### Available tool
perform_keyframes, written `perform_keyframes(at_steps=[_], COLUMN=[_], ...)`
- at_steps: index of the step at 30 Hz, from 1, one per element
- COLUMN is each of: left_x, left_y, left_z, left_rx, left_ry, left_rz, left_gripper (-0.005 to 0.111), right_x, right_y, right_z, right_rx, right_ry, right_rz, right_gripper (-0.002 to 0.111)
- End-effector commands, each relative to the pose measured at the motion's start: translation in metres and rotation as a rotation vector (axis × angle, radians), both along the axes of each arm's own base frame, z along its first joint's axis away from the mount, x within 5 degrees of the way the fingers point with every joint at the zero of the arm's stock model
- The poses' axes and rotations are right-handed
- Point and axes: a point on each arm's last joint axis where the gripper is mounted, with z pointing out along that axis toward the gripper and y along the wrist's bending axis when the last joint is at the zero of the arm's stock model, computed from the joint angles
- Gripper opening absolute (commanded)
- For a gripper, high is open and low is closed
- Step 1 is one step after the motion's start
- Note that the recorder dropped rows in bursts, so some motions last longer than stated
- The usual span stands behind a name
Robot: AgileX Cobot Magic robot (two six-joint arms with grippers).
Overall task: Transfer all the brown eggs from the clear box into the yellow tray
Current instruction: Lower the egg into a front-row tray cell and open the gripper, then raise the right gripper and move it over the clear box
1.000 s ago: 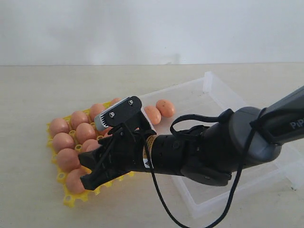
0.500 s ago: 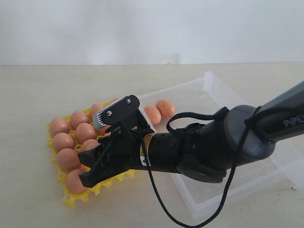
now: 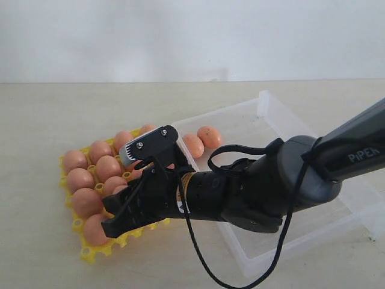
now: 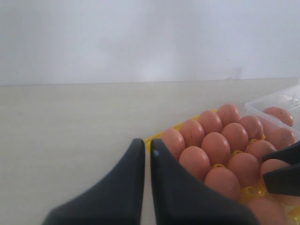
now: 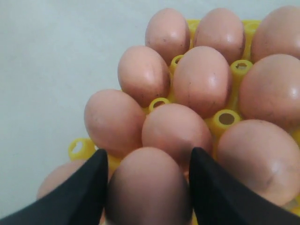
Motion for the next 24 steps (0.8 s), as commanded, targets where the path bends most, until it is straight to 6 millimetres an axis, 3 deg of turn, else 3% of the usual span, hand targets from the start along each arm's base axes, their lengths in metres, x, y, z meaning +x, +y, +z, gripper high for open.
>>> perform_keyframes(at_steps=[1,12,18,24], left_x=[0.0,0.0,0.0,0.0], left_y=[0.0,0.0,0.0,0.0], left_z=[0.0,0.0,0.0,0.0], left_rx=[-0.004,-0.004,-0.004,-0.004], left_ry=[-0.007,-0.007,-0.007,-0.007], left_rz=[0.002,0.002,0.002,0.002], left_gripper=[0.004,0.004,0.004,0.004], right_x=[0.001,0.001,-0.001,-0.009], right_y=[0.001,0.001,0.0,-0.007], right_z=[0.003,0.009,0.044,0.1], right_rx=[0.01,0.027,0.098,0.185], right_ry=[-0.008,-0.019,-0.077,-0.206], right_rz=[0.002,0.002,-0.004,0.001], right_gripper=[0.046,0.046,0.046,0.046])
